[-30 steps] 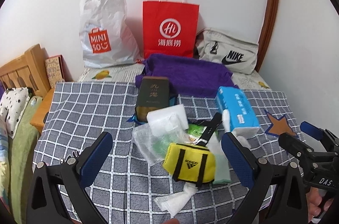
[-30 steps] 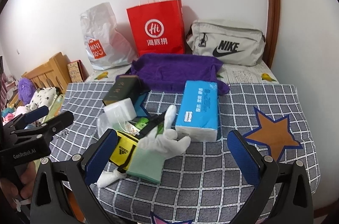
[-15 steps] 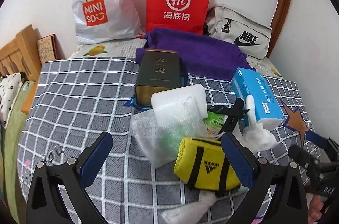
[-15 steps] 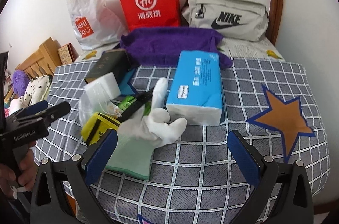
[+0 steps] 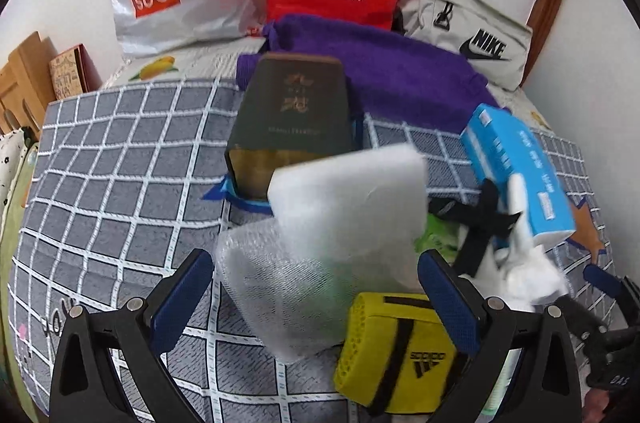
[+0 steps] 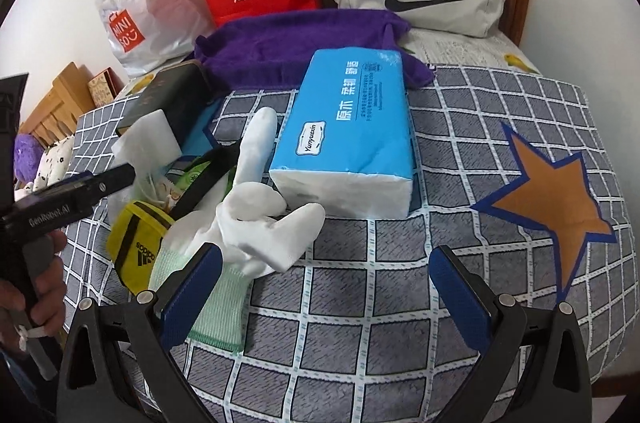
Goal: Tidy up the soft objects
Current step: 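Move the left tool toward the white mesh pouch while the right tool approaches the white gloves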
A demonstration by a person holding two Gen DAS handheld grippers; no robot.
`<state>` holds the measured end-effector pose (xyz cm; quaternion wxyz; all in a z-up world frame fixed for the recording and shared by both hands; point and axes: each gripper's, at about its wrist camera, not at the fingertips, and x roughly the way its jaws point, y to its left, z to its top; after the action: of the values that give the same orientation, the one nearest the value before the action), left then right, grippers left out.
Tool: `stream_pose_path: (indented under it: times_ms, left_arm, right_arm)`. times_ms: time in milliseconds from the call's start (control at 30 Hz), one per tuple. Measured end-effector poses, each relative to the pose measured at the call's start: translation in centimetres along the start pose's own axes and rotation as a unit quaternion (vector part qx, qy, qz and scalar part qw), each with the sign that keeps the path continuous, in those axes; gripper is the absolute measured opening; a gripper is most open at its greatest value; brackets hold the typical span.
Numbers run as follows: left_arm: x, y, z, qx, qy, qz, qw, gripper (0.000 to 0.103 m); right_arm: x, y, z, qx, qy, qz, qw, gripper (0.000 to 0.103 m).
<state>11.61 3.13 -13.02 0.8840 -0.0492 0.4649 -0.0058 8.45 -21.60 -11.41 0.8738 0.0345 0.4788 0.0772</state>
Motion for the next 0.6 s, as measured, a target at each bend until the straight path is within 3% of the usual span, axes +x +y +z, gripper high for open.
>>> stream_pose_path:
  times_ms: [100,167,300,500,600]
  left_arm:
    - [1.0,0.3,-0.2,0.001,0.006,0.002,1.0000,0.094]
    - [1.4,0.4,-0.4,0.002,0.013,-0.002,0.9999,0.076]
    - [2.0,0.6,-1.1,-0.007,0.007,-0.015,0.9998,0.076]
    - [1.8,0.8,-2.4,0.009,-0.053,-0.021,0.9984,0.076]
    - [1.7,1.1,-2.5,0.002,-0.061,-0.032,0.9976,0.076]
  right_arm:
    - [0.7,0.2,0.2,-0.003,0.005,0.004,1.000,0.102]
    - [1.1,0.5,0.1,-0.008,0.009,0.007,1.000,0.102]
    - [1.7,0.8,-0.1,-0.013,0.011,0.014,1.000,0.102]
    - [2.4,1.1,-0.3,-0.015,0.015,0.018,1.000,0.102]
    - [2.7,1.0,-0.3,-0.014,0.018,0.020,1.000,0.102]
